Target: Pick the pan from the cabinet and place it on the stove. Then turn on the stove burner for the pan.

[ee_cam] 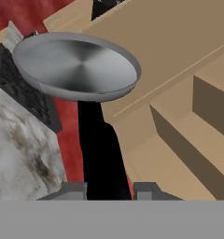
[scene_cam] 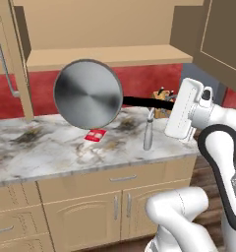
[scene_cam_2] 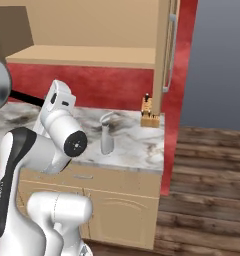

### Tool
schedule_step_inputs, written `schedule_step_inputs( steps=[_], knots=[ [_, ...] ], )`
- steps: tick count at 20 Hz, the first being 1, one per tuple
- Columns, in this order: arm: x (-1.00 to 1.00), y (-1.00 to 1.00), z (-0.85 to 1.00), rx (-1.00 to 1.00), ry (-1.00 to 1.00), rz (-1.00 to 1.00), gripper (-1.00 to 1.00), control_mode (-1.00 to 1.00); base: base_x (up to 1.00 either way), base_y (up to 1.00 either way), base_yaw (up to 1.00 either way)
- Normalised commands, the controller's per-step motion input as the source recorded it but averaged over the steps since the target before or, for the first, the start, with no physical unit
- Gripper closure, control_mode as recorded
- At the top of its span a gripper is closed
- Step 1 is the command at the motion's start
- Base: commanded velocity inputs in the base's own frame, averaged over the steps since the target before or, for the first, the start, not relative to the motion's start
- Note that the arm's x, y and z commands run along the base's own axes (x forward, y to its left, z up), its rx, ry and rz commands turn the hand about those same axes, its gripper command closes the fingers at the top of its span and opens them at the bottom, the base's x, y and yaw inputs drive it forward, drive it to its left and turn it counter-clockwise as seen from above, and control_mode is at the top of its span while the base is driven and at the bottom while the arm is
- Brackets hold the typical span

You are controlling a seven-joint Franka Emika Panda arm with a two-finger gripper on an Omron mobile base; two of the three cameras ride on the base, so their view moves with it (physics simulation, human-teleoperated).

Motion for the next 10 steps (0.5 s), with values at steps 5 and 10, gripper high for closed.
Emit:
schedule_step_inputs(
  steps=[5,10],
  knots=[
    [0.0,0.0,0.0,0.0,0.0,0.0,1.0,1.0,-0.8,0.0,0.0],
    [0.0,0.0,0.0,0.0,0.0,0.0,1.0,1.0,-0.85,0.05,0.0]
  ],
)
